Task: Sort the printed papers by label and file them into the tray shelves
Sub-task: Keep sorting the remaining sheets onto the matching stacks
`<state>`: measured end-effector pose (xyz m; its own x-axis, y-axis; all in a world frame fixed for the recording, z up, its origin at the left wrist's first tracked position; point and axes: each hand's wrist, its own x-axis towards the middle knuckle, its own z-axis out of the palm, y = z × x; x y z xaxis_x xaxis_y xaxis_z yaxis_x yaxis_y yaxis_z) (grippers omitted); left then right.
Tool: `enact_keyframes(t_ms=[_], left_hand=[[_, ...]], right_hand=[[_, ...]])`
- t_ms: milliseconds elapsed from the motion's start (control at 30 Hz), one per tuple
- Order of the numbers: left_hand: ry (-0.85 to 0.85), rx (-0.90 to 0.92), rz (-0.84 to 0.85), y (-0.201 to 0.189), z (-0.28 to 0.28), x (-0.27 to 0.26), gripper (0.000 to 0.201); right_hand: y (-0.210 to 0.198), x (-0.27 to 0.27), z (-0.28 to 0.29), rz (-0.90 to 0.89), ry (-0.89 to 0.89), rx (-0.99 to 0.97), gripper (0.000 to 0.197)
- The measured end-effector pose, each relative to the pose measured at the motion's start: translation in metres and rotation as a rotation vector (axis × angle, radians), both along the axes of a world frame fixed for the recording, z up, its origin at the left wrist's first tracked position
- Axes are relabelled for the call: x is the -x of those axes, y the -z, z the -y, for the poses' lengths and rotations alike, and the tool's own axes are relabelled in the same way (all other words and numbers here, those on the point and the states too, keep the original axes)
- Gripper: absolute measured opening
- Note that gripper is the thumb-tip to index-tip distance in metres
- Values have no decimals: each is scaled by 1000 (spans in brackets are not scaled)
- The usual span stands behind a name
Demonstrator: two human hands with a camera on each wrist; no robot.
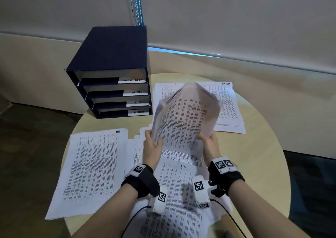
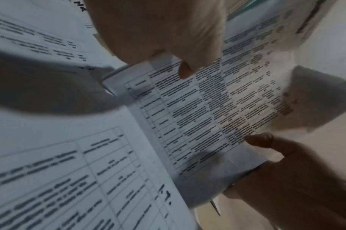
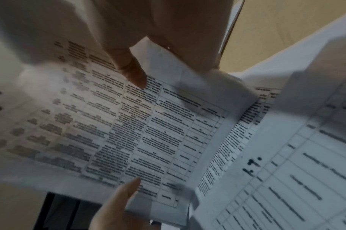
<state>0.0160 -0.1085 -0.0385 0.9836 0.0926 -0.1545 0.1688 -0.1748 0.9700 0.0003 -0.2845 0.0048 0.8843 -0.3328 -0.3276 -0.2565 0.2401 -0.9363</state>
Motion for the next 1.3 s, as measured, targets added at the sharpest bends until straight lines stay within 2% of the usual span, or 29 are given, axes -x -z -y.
enact_keyframes(t_ms=[100,233,300,367,433,500,567,600,667,767,833,900,1000,1067,1100,1167,1200,1300], left_hand=[[24,27,-31,1,2,2,45],[-13,61,5,-14,4,-3,53],[83,124,5,-22,8,-4,51],[190,177,-37,-25,17,0,39],[273,142,-89,-22,29,7,32],[388,-67,-89,-17,36,14,30],[525,-480,24,-9,34,15,21],[589,-676,73,-6,30,16,24],[725,-942,135,2,18,15,40],[864,-1140,145,15,-1,14,64],[872,-1191,151,20,-12,16,66],[853,-1177,181,21,-18,19,58],[784,-1140,246,16,-24,28,33],[690,-1086,308,10,-28,33,10],[651,-1048,324,6,-31,35,6],[586,-960,317,-2,-34,38,17],[567,-900,281,-6,-35,39,20],[561,-786,160,-14,-37,34,23]], right_hand=[[6,1,-4,-39,-47,88,26],[-3,2,5,4,25,145,20],[-9,6,19,21,54,199,21],[-15,16,35,8,76,259,24],[-18,32,54,-50,98,268,28],[-15,52,78,-130,126,301,31],[-1,73,111,-281,123,432,28],[8,82,129,-369,134,502,27],[20,103,162,-543,135,660,25],[32,124,200,-752,87,831,26],[36,127,211,-839,65,886,24],[37,123,209,-890,22,922,25],[40,115,196,-891,37,939,37],[37,109,183,-868,111,1066,53],[34,103,173,-847,108,1155,58],[27,89,148,-713,-26,1294,58],[26,80,133,-602,-117,1312,50],[26,65,81,-301,-423,1142,33]])
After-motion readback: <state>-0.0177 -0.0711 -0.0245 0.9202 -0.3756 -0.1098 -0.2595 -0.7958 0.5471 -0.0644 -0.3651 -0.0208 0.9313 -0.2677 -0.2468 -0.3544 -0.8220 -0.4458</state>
